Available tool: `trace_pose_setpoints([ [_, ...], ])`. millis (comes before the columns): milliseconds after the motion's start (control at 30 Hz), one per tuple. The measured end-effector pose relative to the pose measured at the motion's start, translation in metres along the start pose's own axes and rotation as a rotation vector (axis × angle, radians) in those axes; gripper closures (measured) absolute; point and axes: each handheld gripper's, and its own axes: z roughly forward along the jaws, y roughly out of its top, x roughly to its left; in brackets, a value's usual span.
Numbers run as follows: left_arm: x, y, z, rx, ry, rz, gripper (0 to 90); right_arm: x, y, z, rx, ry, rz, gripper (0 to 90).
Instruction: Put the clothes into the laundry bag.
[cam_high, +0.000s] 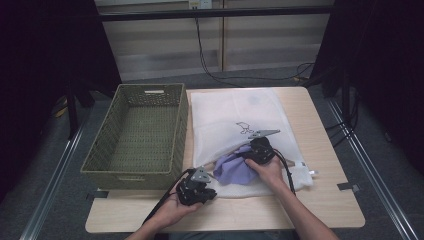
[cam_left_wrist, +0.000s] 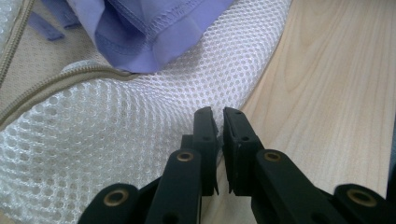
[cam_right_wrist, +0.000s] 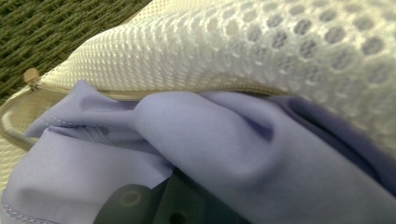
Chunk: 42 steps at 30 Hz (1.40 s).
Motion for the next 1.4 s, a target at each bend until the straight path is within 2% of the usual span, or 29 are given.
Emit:
trace_pose_setpoints([
  [33, 0.001, 0.0, -0.001, 0.018, -0.001, 0.021, 84.1, 0.0, 0.0, 0.0, -0.001, -0.003, 0.0, 90.0],
  [67, 0.001, 0.0, -0.001, 0.018, -0.001, 0.021, 84.1, 0.0, 0.0, 0.0, -0.001, -0.003, 0.0, 90.0],
  [100, 0.0, 0.0, 0.0, 0.0, 0.0, -0.003, 84.1, -0.001, 0.001, 0.001, -0.004, -0.012, 0.003, 90.0],
  [167, -0.001, 0.0, 0.0, -0.008, -0.001, -0.014, 84.1, -0.002, 0.002, 0.002, -0.007, -0.021, 0.002, 90.0],
  [267, -0.001, 0.0, 0.0, 0.002, 0.006, 0.003, 84.5, -0.004, 0.003, 0.004, -0.018, -0.039, 0.013, 90.0],
  [367, -0.001, 0.001, 0.0, 0.01, 0.003, 0.0, 84.7, -0.004, 0.004, 0.005, -0.032, -0.051, 0.02, 89.9],
  [400, 0.0, 0.001, -0.001, 0.015, 0.0, 0.008, 84.7, -0.005, 0.004, 0.006, -0.036, -0.045, 0.019, 89.9],
  [467, -0.001, 0.001, 0.0, 0.004, 0.001, -0.008, 84.7, -0.005, 0.004, 0.006, -0.039, -0.04, 0.017, 89.7],
  [533, -0.002, 0.0, 0.0, 0.002, 0.006, 0.002, 84.8, -0.005, 0.004, 0.004, -0.041, -0.03, 0.017, 89.1],
  [567, -0.002, 0.001, -0.002, 0.04, 0.02, 0.066, 84.8, -0.004, 0.004, 0.002, -0.044, -0.015, 0.006, 88.4],
  [700, -0.002, 0.001, -0.001, 0.026, 0.019, 0.036, 84.8, -0.002, 0.004, -0.004, -0.051, 0.008, -0.007, 85.3],
  [733, -0.001, 0.001, -0.002, 0.036, 0.017, 0.052, 84.8, -0.001, 0.004, -0.006, -0.054, 0.016, -0.009, 83.6],
  [800, -0.003, 0.001, -0.001, 0.017, 0.02, 0.016, 84.8, 0.002, 0.003, -0.014, -0.057, 0.032, -0.018, 79.8],
  [833, 0.0, 0.001, -0.002, 0.041, 0.02, 0.044, 84.9, 0.003, 0.002, -0.016, -0.058, 0.04, -0.019, 79.9],
  [900, -0.001, 0.0, -0.002, 0.019, 0.016, 0.008, 84.8, 0.003, 0.0, -0.021, -0.063, 0.061, -0.03, 80.4],
  [933, -0.001, 0.0, -0.002, 0.019, 0.016, 0.008, 84.8, 0.003, 0.0, -0.021, -0.063, 0.061, -0.03, 80.4],
  [967, 0.002, 0.0, -0.005, 0.041, 0.028, 0.03, 84.8, 0.003, -0.001, -0.026, -0.066, 0.07, -0.031, 76.2],
  [1000, 0.002, 0.0, -0.006, 0.051, 0.043, 0.03, 84.8, 0.004, -0.002, -0.029, -0.067, 0.073, -0.033, 75.3],
  [1133, 0.003, -0.001, -0.008, 0.058, 0.05, 0.048, 84.5, 0.008, -0.002, -0.042, -0.074, 0.097, -0.056, 74.5],
  [1200, -0.001, -0.001, -0.007, 0.037, 0.056, 0.011, 84.3, 0.009, -0.002, -0.046, -0.081, 0.105, -0.061, 72.7],
  [1233, 0.0, 0.0, -0.009, 0.049, 0.049, 0.049, 83.2, 0.011, -0.003, -0.053, -0.087, 0.123, -0.068, 69.2],
  [1267, 0.0, 0.0, -0.009, 0.049, 0.049, 0.049, 82.8, 0.012, -0.004, -0.056, -0.087, 0.132, -0.069, 68.1],
  [1300, -0.002, 0.002, -0.011, 0.016, 0.029, 0.026, 82.0, 0.013, -0.005, -0.059, -0.088, 0.143, -0.074, 66.4],
  [1333, -0.002, 0.002, -0.011, 0.016, 0.029, 0.026, 81.1, 0.013, -0.005, -0.059, -0.088, 0.143, -0.074, 66.4],
  [1367, -0.006, 0.005, -0.012, -0.042, 0.001, 0.001, 80.1, 0.015, -0.007, -0.064, -0.086, 0.158, -0.08, 62.9],
  [1400, -0.006, 0.005, -0.012, -0.042, 0.001, 0.001, 79.7, 0.015, -0.007, -0.064, -0.086, 0.158, -0.08, 62.9],
])
